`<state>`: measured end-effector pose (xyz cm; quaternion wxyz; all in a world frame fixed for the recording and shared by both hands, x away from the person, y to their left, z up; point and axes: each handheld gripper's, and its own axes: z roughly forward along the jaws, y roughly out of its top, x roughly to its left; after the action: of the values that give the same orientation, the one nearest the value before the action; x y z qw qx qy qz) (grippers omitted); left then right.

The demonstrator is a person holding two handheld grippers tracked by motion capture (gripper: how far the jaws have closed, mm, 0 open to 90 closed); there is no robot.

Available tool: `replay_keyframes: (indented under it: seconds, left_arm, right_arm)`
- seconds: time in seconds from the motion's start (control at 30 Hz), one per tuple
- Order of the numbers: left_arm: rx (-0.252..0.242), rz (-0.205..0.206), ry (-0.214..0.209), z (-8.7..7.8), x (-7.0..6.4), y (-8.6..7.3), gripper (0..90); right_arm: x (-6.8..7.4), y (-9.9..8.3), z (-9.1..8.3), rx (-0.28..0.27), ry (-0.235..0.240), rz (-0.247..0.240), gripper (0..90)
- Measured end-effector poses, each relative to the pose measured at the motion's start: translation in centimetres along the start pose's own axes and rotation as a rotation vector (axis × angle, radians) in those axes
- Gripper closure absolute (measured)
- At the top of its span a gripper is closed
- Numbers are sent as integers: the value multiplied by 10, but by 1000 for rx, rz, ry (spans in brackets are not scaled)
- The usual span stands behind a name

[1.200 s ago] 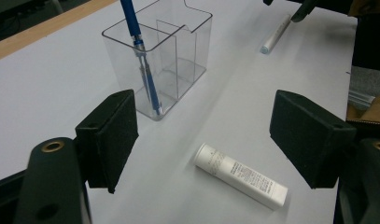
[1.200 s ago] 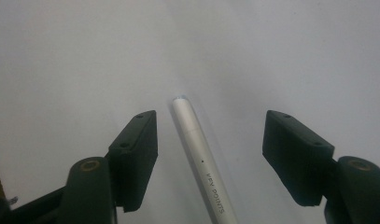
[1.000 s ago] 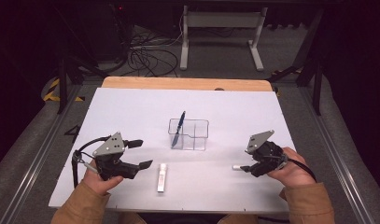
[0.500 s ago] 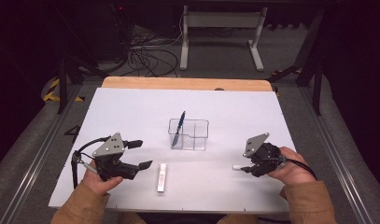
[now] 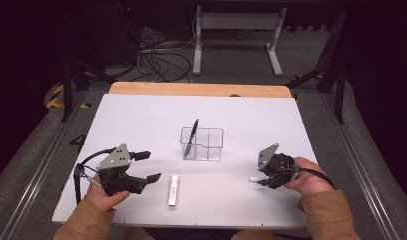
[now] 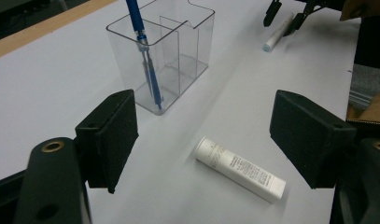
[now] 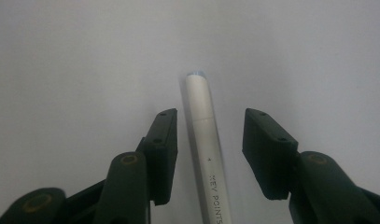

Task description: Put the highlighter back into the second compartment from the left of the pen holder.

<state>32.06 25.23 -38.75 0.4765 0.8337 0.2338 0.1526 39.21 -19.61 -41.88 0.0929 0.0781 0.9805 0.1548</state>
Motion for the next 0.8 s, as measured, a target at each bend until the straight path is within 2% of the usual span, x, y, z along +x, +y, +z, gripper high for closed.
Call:
replay_keyframes:
  seconds: [0.3, 0.5, 0.8]
  left_arm:
    - [-1, 0, 1, -2, -1, -2, 245]
    - [1, 2, 0, -3, -1, -2, 243]
    - [3, 4, -9, -1, -2, -2, 243]
  right_arm:
    - [-1, 2, 9, 40, 9, -30, 617]
    - [0, 2, 11, 51, 3, -78, 654]
    - [0, 1, 12, 41, 4, -89, 687]
